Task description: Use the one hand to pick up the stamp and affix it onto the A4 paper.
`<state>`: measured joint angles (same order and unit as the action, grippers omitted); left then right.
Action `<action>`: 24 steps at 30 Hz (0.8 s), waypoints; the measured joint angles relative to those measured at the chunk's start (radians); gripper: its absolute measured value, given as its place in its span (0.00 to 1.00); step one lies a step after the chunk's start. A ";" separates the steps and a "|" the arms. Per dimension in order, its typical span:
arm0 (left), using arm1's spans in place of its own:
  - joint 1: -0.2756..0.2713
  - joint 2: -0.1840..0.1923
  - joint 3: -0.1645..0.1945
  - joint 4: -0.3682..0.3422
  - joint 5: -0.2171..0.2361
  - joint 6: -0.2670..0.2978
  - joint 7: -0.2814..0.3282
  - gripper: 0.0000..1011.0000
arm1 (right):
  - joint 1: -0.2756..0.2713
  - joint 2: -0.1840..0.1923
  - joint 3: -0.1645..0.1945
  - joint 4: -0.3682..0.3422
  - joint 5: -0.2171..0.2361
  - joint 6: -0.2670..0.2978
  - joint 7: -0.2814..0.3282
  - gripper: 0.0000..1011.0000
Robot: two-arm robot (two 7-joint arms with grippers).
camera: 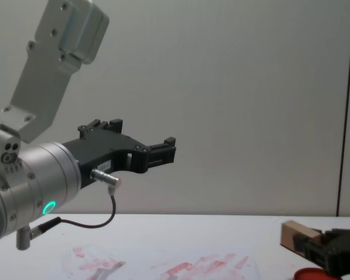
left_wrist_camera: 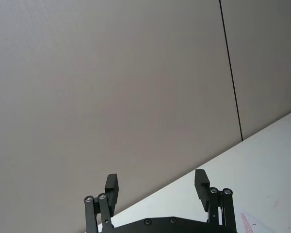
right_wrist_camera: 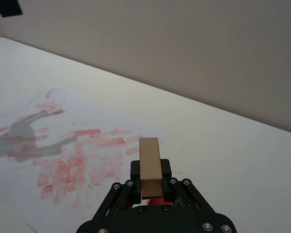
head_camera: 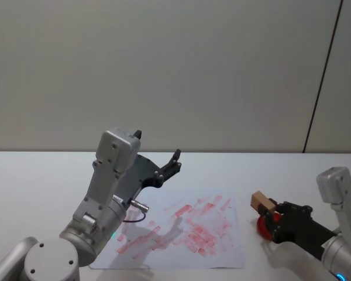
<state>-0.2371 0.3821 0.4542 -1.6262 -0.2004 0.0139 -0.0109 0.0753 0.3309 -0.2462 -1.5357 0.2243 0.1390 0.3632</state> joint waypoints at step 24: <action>0.000 0.000 0.000 0.000 0.000 0.000 0.000 0.99 | -0.045 -0.013 -0.055 -0.036 -0.033 -0.004 0.064 0.21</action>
<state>-0.2372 0.3821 0.4542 -1.6262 -0.2004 0.0138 -0.0109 0.0307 0.3180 -0.3009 -1.5713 0.1910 0.1350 0.4270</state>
